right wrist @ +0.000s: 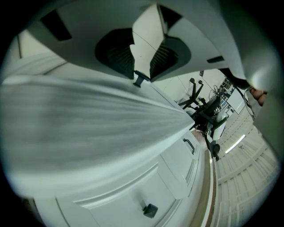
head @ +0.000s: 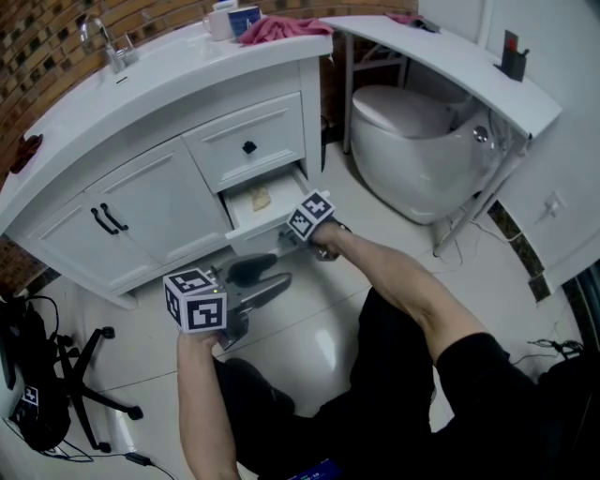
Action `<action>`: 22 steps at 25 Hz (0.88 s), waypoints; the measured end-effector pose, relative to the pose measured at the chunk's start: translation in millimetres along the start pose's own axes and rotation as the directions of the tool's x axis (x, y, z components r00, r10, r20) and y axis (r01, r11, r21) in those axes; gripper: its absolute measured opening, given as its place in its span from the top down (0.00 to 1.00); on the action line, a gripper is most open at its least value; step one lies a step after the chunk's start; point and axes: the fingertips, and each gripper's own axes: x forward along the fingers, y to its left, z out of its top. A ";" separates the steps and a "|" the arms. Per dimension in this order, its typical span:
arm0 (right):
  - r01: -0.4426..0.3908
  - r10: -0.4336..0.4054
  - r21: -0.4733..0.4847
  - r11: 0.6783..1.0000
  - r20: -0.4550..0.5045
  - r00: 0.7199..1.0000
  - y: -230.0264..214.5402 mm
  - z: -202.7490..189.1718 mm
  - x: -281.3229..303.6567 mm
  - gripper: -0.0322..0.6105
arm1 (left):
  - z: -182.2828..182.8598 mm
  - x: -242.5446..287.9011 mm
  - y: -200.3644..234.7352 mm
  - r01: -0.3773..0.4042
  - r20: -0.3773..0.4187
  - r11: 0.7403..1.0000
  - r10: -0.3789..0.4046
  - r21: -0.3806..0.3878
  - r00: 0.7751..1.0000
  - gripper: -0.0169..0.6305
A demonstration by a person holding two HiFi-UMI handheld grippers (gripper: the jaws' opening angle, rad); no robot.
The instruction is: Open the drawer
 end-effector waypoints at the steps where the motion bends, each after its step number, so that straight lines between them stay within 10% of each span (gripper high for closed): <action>1: 0.002 -0.002 -0.004 1.000 -0.003 1.000 0.9 -0.9 -0.3 0.76 | -0.9 -0.2 -0.3 -0.003 -0.001 1.000 0.003 0.002 1.000 0.60; 22: 0.013 -0.016 -0.054 0.998 -0.049 0.999 11.6 -19.9 -5.0 0.77 | -6.9 1.8 -16.1 -0.017 -0.008 1.000 0.017 0.011 1.000 0.60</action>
